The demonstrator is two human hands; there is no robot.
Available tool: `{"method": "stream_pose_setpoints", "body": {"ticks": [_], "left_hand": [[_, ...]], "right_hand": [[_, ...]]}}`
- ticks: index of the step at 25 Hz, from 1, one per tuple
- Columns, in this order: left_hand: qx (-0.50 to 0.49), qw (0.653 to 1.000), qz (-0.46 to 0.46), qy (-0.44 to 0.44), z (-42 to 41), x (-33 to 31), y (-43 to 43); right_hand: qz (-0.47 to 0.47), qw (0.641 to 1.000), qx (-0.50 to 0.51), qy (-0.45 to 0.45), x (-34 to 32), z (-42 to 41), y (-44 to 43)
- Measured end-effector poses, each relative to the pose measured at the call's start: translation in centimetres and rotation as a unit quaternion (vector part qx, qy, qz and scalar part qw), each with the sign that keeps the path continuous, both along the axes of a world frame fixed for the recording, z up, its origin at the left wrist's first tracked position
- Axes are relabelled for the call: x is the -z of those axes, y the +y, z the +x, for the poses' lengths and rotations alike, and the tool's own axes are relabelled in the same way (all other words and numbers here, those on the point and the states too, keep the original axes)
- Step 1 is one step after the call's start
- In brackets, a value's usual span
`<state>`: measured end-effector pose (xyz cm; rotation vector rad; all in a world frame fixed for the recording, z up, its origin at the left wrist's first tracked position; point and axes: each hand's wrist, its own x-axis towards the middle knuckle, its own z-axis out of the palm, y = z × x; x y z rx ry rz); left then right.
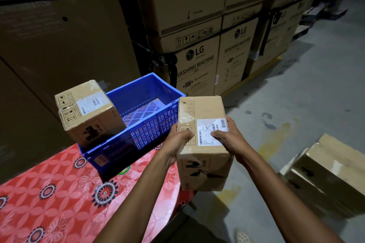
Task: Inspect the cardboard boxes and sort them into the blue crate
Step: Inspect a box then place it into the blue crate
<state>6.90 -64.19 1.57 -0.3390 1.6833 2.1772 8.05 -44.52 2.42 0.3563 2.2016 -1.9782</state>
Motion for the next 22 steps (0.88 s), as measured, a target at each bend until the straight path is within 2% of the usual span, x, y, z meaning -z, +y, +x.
{"method": "stream_pose_setpoints", "body": {"ticks": [5,12,16,22], "left_hand": [[0.009,1.0,-0.012,0.009,-0.4,0.3,-0.1],[0.02,0.999,-0.024,0.031,-1.7,-0.1,-0.3],[0.008,0.997,-0.074,0.026,-4.1,-2.7,0.9],[-0.009,0.992,-0.127,-0.014,-6.7,-2.7,1.4]], "right_hand": [[0.001,1.0,0.01,-0.014,0.1,-0.3,0.1],[0.073,0.997,0.011,-0.022,-0.5,-1.0,-0.1],[0.085,0.996,0.033,-0.02,-2.0,-4.7,-0.7],[0.056,0.992,0.074,-0.088,-0.6,-8.1,-0.7]]}}
